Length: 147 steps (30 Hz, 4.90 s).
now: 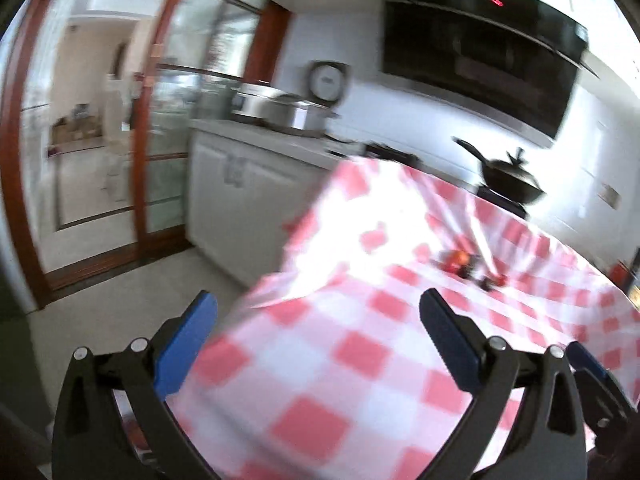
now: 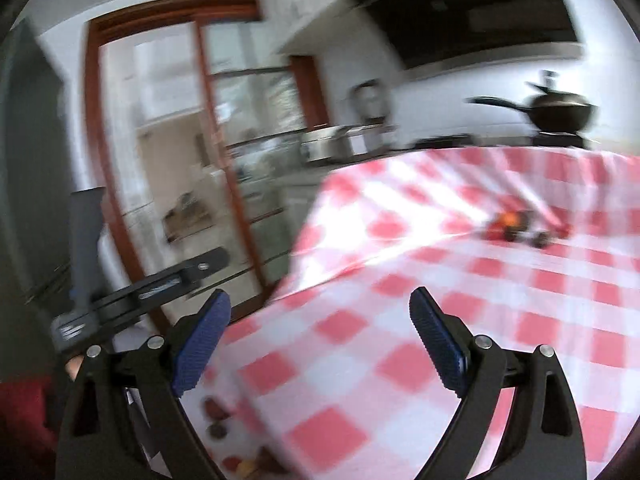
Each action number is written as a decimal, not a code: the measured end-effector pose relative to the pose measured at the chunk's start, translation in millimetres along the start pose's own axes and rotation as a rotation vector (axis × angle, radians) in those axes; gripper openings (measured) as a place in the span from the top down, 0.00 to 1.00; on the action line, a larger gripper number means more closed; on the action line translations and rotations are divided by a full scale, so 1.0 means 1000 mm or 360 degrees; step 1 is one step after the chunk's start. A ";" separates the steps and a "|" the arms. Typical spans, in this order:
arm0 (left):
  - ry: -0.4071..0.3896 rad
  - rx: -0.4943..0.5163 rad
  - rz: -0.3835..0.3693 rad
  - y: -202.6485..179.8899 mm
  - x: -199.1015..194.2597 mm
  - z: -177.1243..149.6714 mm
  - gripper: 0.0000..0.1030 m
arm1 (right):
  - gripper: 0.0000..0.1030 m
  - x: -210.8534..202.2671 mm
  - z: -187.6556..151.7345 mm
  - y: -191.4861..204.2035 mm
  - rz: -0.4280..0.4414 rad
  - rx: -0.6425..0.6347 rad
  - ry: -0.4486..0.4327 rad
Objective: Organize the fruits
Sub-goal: 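Move both open tools back over the remaining fruits on the table, then grasp a red cherry tomato with the right tool, then grasp a dark brown plum with the left tool while the right tool holds the tomato, then carry the plum and tomato in both tools over the white box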
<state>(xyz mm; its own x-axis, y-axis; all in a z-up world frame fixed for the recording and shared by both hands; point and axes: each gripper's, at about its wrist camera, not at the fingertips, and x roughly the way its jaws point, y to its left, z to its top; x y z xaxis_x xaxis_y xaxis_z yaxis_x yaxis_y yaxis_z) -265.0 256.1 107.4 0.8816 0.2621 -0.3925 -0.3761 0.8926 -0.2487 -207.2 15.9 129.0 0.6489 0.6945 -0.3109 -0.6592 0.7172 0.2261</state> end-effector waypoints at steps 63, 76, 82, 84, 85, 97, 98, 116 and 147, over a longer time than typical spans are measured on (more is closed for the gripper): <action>0.0617 -0.0090 -0.0516 -0.177 0.271 -0.023 0.02 | 0.70 0.172 0.059 -0.366 -0.1020 0.0596 0.0471; 0.0690 -0.0060 -0.0563 -0.184 0.272 -0.025 0.02 | 0.69 0.091 0.021 -0.389 -0.0845 0.0949 0.0197; 0.0798 0.0019 -0.0534 -0.237 0.305 -0.029 0.02 | 0.69 0.086 0.022 -0.390 -0.0848 0.0988 0.0125; 0.0828 0.0126 -0.0543 -0.267 0.316 -0.032 0.02 | 0.69 0.086 0.021 -0.392 -0.0851 0.1000 0.0117; 0.0848 0.0204 -0.0536 -0.288 0.324 -0.035 0.02 | 0.69 0.086 0.021 -0.392 -0.0849 0.1000 0.0117; 0.0824 0.0686 -0.0325 -0.383 0.372 -0.044 0.58 | 0.69 0.086 0.021 -0.393 -0.0833 0.1001 0.0115; 0.0800 0.0705 -0.0337 -0.381 0.364 -0.045 0.58 | 0.69 0.086 0.021 -0.393 -0.0834 0.1002 0.0117; 0.0615 0.0410 -0.0312 -0.229 0.215 -0.047 0.58 | 0.69 0.085 0.019 -0.392 -0.0864 0.1036 0.0137; 0.0475 0.0272 0.0109 0.020 0.043 -0.061 0.58 | 0.69 0.113 -0.035 -0.055 -0.0253 0.0274 0.0551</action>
<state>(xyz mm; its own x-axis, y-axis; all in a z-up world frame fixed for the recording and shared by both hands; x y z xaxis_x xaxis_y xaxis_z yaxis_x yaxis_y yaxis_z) -251.6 262.5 31.8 0.7243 0.2273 -0.6510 -0.3559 0.9318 -0.0707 -111.3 52.7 49.1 0.5518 0.5350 -0.6398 -0.4691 0.8334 0.2923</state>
